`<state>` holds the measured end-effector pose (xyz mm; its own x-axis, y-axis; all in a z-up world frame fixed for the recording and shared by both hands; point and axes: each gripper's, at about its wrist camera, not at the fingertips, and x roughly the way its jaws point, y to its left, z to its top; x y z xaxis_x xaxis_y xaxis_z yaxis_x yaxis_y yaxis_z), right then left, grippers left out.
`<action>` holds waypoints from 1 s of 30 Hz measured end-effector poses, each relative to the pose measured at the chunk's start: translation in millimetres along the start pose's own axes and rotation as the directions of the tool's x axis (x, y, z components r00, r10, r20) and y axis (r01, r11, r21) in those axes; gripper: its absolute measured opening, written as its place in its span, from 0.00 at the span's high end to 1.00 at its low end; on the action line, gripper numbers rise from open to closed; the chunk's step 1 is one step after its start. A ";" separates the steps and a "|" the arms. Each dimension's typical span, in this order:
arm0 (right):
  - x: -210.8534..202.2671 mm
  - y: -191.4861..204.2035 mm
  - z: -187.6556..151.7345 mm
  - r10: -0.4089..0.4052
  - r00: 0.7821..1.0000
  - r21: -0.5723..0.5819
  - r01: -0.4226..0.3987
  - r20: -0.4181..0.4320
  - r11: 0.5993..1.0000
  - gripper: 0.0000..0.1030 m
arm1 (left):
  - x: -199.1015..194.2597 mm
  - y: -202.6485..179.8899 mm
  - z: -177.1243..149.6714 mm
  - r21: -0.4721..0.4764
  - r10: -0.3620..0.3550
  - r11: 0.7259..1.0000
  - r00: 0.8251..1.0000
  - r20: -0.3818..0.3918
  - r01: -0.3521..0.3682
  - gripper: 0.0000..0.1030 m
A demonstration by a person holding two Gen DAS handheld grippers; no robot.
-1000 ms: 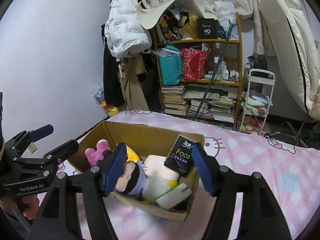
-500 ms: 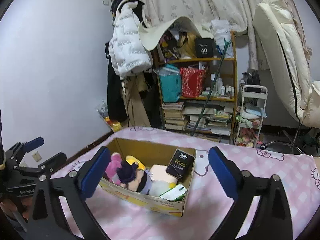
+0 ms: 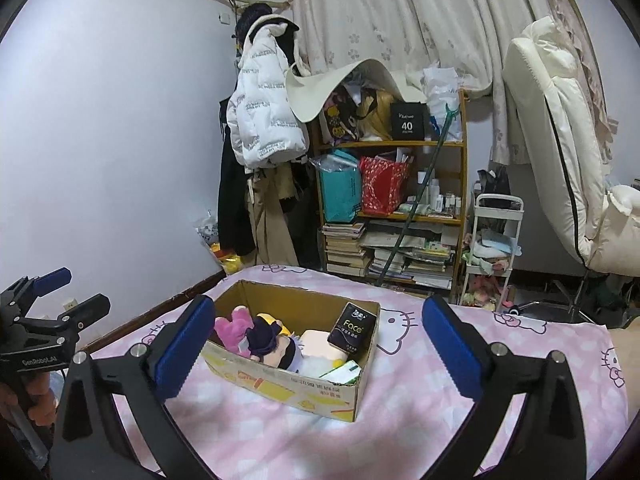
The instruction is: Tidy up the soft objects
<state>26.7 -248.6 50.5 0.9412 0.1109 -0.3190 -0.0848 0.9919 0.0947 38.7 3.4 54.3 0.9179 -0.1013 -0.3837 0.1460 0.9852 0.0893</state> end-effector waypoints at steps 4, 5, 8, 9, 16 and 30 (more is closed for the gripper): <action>-13.5 -3.1 -2.6 -0.002 1.000 0.008 0.001 0.020 1.000 0.00 | -19.2 -2.9 -1.8 0.019 0.015 1.000 0.999 0.040 -0.016 0.01; -16.6 -3.0 -3.9 -0.001 1.000 0.009 0.001 0.024 1.000 0.00 | -22.1 -4.0 -2.3 0.026 0.020 0.999 0.999 0.047 -0.021 0.01; -23.5 -3.6 -7.2 -0.003 0.999 0.009 0.003 0.032 1.000 0.00 | -31.7 -6.2 -6.4 0.038 0.035 0.999 0.997 0.075 -0.038 0.01; -25.0 -4.2 -7.8 -0.003 0.999 0.010 0.003 0.035 1.000 0.00 | -34.5 -7.1 -9.1 0.044 0.043 0.998 0.995 0.088 -0.047 0.01; -25.5 -6.2 -19.4 -0.014 0.999 0.002 0.014 0.046 1.000 0.00 | -34.3 -3.1 -19.2 0.022 0.038 0.999 0.995 0.087 -0.040 0.01; -4.8 -13.2 -39.8 -0.015 1.000 0.013 0.015 -0.020 1.000 0.00 | -15.4 3.5 -36.0 0.010 0.023 1.000 0.999 0.022 -0.023 0.01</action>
<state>10.3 -259.7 13.2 0.9356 0.0973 -0.3393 -0.0661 0.9925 0.1025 11.8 13.3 27.4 0.9290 -0.0816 -0.3610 0.1282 0.9859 0.1071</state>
